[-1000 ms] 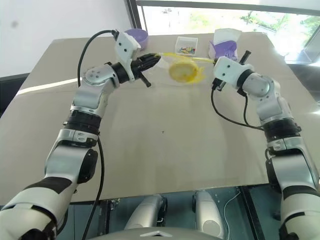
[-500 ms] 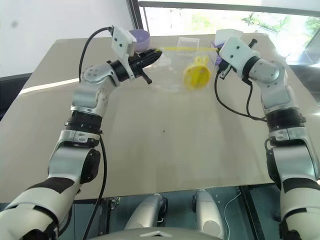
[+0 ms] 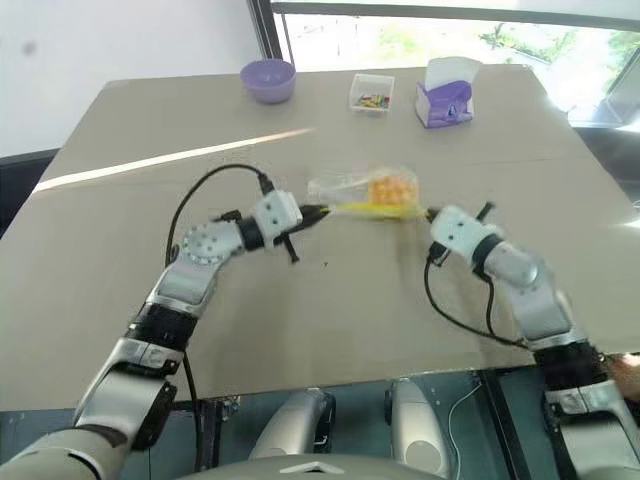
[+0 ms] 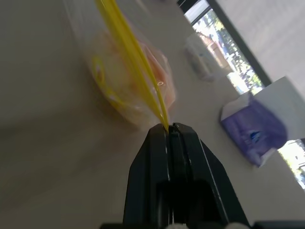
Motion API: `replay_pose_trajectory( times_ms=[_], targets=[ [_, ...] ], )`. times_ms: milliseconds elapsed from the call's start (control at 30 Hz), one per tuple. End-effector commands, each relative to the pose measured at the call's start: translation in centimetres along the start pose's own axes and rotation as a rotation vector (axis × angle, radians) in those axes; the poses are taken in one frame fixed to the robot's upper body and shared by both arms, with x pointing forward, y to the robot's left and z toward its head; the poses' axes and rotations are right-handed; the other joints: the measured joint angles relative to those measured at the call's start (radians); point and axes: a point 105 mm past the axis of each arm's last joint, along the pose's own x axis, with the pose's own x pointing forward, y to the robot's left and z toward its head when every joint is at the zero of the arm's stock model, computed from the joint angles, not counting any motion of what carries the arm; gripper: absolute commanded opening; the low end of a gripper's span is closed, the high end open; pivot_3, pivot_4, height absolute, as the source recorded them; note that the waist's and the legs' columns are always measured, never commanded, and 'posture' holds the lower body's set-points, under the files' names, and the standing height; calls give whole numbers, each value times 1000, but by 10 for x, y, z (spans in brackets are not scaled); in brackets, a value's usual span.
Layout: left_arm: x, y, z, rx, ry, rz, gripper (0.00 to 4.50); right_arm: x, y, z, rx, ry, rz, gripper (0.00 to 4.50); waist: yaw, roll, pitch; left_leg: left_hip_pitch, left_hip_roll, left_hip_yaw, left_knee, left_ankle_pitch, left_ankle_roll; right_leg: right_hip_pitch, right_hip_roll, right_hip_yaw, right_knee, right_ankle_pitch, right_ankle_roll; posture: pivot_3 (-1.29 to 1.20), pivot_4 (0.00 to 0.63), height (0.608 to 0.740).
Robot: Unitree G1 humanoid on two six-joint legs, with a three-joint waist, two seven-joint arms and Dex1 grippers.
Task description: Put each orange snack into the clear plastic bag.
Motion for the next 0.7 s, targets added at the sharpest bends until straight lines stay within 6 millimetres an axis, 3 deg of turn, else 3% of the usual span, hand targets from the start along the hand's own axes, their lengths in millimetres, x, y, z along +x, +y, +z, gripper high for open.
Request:
replay_pose_trajectory(
  times_ms=[33,67,133,167,200,267,400,500,700],
  targets=[
    [-5,-2,21,79,-54,17,0,-4,-2,12,-35,-26,-34,48,2,0,0,2,0,0,1,0,0,2,0,0,0,0,0,0,150,740],
    [-6,-5,22,78,-55,17,0,-6,3,11,-26,-23,-23,48,2,0,0,3,0,0,1,0,0,3,1,0,0,0,0,0,150,740],
    [-10,-8,23,90,-54,21,0,-13,6,10,-6,-24,-15,591,2,0,0,16,2,0,1,0,0,16,2,-1,-1,0,0,0,150,740],
    [-12,-9,23,104,-51,23,0,-18,8,10,-1,-21,-1,903,2,0,0,18,2,0,1,0,0,18,3,-1,-1,0,0,0,150,740],
    [-15,-10,23,120,-49,24,0,-23,11,10,26,-20,29,1594,2,0,0,18,3,0,1,0,0,19,3,-1,-2,0,1,0,150,740],
    [-17,-11,24,139,-49,25,0,-32,18,14,90,-31,90,2154,2,0,0,18,3,0,1,0,0,19,4,-1,-2,0,1,0,150,740],
    [-20,-12,25,198,-52,28,0,-36,23,68,131,-195,209,2154,-4,0,0,17,4,1,1,0,0,18,3,0,-2,0,0,0,150,740],
    [-20,-11,26,219,-61,41,0,-26,22,88,21,-245,209,2154,-5,0,0,18,5,1,1,0,0,18,5,0,-2,0,0,0,150,740],
    [-23,-12,26,310,-90,69,0,4,46,115,-131,-346,309,2154,2,-1,0,17,5,1,1,0,0,17,5,-1,-3,0,0,0,150,740]
  ],
)
